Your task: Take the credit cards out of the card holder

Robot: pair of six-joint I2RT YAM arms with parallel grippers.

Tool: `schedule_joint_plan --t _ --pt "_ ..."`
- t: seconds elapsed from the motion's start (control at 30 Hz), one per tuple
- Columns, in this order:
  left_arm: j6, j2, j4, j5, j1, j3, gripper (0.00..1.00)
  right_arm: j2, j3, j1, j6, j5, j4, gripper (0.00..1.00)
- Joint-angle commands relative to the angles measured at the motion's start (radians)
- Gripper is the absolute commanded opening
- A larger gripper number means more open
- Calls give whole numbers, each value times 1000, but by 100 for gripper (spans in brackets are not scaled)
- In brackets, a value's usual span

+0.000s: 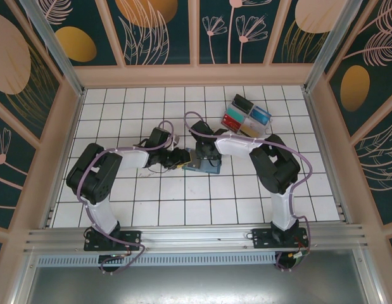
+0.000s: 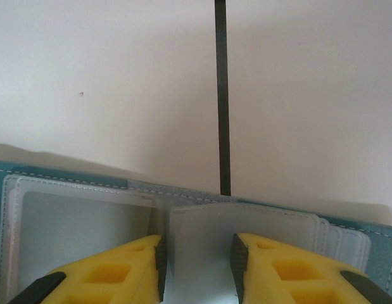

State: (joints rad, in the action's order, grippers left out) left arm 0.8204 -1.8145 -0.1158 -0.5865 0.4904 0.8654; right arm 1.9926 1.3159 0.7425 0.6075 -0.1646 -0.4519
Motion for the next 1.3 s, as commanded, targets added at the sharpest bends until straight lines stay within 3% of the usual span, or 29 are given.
schedule_joint_plan --t 0.0,0.23,0.47,0.83,1.03,1.27 --pt "-6 -27 14 -9 7 28 36 72 -58 0 -5 19 -42 36" --pt "-13 -38 10 -36 14 36 36 72 -60 0 -5 24 -35 36" --pt "-59 -23 138 118 16 59 36 79 -66 -2 -4 21 -35 34" --pt "-49 -28 112 83 20 57 34 84 -75 -2 -9 26 -26 31" --pt "-50 -37 151 144 37 68 34 84 -84 -5 -12 54 -7 30" --pt "-55 -56 115 48 56 77 31 72 -98 -15 -8 93 18 30"
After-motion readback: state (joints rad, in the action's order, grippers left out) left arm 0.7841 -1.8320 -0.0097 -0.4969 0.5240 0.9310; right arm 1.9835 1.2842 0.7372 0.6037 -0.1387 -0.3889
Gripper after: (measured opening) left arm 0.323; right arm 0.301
